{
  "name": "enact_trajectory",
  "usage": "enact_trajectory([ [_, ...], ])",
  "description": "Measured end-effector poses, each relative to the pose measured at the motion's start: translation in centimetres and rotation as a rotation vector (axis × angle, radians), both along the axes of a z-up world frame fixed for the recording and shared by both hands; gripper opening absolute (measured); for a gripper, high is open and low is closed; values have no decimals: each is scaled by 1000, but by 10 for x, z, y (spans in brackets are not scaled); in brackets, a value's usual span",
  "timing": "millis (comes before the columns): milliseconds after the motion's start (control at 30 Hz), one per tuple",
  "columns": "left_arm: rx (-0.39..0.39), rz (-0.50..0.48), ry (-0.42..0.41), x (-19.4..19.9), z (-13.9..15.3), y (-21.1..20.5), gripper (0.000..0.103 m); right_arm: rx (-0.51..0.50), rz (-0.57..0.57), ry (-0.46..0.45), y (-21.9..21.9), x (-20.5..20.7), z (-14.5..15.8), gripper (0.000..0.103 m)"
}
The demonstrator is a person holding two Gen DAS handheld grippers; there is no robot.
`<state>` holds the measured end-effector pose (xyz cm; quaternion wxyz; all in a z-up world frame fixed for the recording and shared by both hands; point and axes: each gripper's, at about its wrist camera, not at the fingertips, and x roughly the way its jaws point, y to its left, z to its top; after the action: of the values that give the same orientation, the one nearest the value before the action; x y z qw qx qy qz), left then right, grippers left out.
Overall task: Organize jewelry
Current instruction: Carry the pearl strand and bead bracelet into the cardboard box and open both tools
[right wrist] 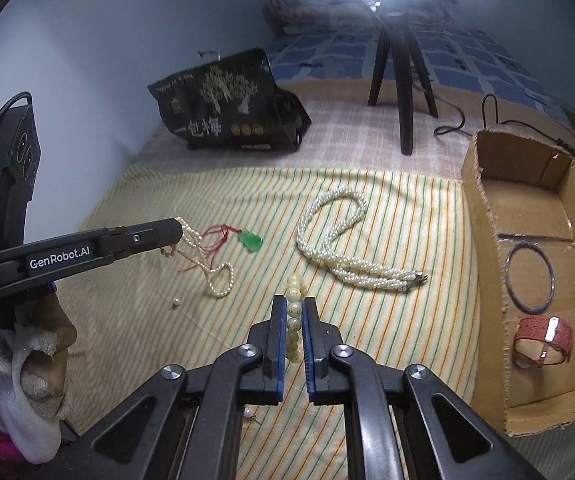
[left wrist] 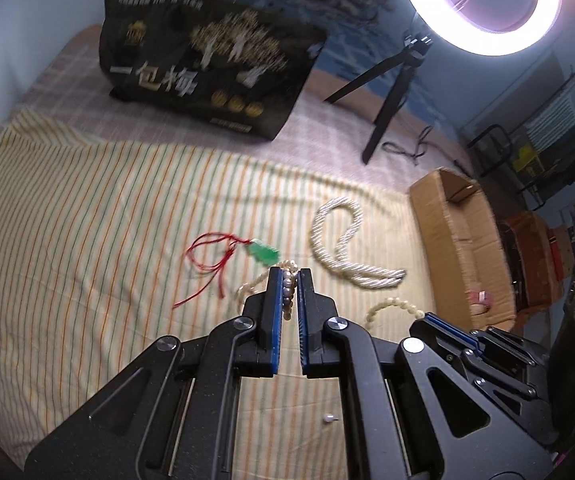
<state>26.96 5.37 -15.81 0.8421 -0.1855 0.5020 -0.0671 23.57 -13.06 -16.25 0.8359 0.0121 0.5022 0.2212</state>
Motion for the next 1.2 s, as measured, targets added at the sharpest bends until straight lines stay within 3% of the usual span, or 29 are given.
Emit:
enact_trajectory([
  [233,-36,-14,-84,-6,37,-3,4,42,-38,-64,-24,-2,30,5],
  [533,-48,-61,-155,-10,64,-23,4,51,-110,-140,-66,-7,60,5],
  [1200,-44,-194,-199,8,78,-112,4,8,-308,-153,-185,-15,69,5],
])
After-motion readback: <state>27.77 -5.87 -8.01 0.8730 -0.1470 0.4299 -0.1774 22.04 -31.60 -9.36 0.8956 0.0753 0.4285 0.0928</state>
